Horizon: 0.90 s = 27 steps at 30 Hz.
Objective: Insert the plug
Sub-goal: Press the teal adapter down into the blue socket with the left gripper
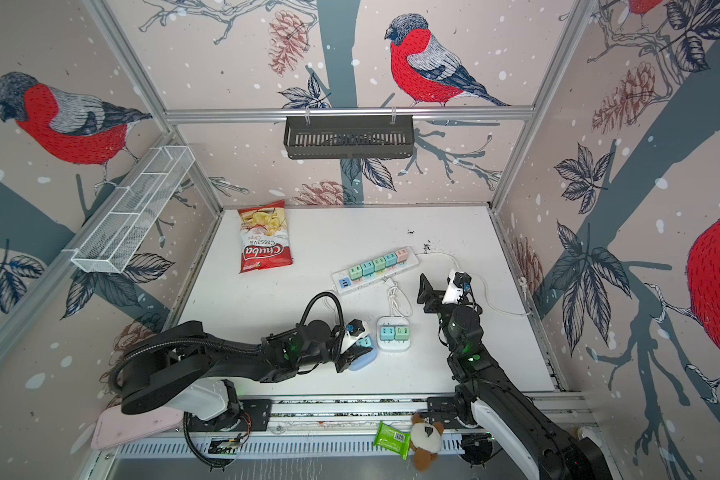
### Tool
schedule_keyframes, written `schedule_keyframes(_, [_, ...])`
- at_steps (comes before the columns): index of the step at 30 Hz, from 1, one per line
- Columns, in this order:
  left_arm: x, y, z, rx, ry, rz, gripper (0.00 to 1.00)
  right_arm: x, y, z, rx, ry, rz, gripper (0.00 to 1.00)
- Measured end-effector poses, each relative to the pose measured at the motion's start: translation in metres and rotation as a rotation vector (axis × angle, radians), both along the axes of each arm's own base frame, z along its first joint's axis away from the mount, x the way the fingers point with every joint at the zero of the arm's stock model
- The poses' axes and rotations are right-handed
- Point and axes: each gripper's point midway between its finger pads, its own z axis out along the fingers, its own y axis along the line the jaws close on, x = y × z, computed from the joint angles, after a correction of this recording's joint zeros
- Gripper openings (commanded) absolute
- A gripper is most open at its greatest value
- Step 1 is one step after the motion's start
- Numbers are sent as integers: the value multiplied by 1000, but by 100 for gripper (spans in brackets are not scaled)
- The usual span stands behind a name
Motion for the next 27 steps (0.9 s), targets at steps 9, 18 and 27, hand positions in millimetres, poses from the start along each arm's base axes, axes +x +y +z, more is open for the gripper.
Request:
schedule_keyframes(9, [9,-1,-1,6,-3,53,0,0,2,1,2,-2,11,85])
schedule_keyframes(18, [19,-6,-6,13,0,100,0,-1,1,1,14,-2,11,85])
schedule_keyframes(27, [22,-4,-6,18,6,123,0,-1,0,2,22,-5,8,85])
